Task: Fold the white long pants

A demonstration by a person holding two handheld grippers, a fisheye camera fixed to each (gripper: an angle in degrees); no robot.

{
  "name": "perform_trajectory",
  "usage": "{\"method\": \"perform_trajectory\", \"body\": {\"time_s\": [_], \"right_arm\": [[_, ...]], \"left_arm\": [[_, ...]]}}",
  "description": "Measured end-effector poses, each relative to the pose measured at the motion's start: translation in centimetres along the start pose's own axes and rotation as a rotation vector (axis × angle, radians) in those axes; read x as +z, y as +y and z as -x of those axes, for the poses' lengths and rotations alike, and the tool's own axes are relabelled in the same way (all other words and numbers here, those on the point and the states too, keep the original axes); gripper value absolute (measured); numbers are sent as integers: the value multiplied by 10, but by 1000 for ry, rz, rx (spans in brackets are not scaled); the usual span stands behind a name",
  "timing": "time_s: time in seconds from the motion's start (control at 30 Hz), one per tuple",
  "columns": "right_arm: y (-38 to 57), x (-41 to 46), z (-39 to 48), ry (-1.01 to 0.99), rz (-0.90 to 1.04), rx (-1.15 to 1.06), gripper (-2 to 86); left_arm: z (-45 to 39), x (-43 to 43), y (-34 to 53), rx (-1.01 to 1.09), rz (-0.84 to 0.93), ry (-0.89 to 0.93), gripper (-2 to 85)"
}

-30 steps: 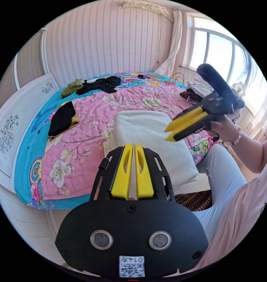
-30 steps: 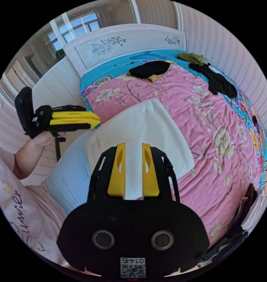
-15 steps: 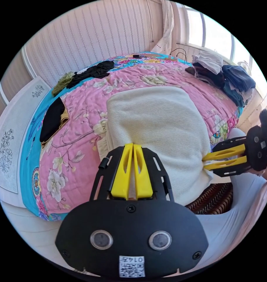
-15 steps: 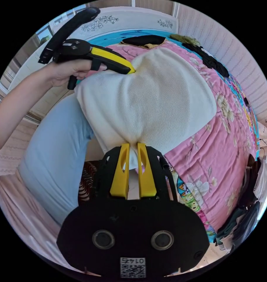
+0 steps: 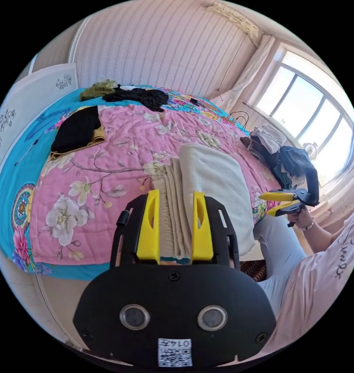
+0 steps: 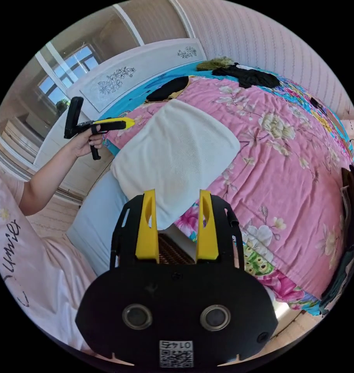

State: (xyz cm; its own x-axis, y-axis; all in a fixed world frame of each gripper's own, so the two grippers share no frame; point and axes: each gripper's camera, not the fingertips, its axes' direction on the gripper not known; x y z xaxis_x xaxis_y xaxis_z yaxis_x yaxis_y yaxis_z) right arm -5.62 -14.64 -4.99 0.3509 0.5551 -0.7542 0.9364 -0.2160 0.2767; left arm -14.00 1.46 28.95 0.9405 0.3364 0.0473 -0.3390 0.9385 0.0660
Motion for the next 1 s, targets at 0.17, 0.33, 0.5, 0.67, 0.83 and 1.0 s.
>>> {"method": "perform_trajectory", "body": {"time_s": [0.17,0.33,0.5,0.67,0.83,1.0], "right_arm": [[19,2,-81,-229,-114,231,186],[43,20,-142,-425,-186,453,183],[43,26,-153,-546,-177,398,174],[50,15,-160,-597,-174,369,170],[50,14,-161,-615,-148,380,142],[32,-37,-103,-376,-131,163,108]], "left_arm": [[47,26,-6,-56,65,125,172],[83,63,-17,-100,145,291,189],[104,93,-29,-123,165,332,205],[126,98,-36,-104,126,360,221],[115,149,-43,-100,216,442,186],[126,144,-34,-164,150,462,104]]}}
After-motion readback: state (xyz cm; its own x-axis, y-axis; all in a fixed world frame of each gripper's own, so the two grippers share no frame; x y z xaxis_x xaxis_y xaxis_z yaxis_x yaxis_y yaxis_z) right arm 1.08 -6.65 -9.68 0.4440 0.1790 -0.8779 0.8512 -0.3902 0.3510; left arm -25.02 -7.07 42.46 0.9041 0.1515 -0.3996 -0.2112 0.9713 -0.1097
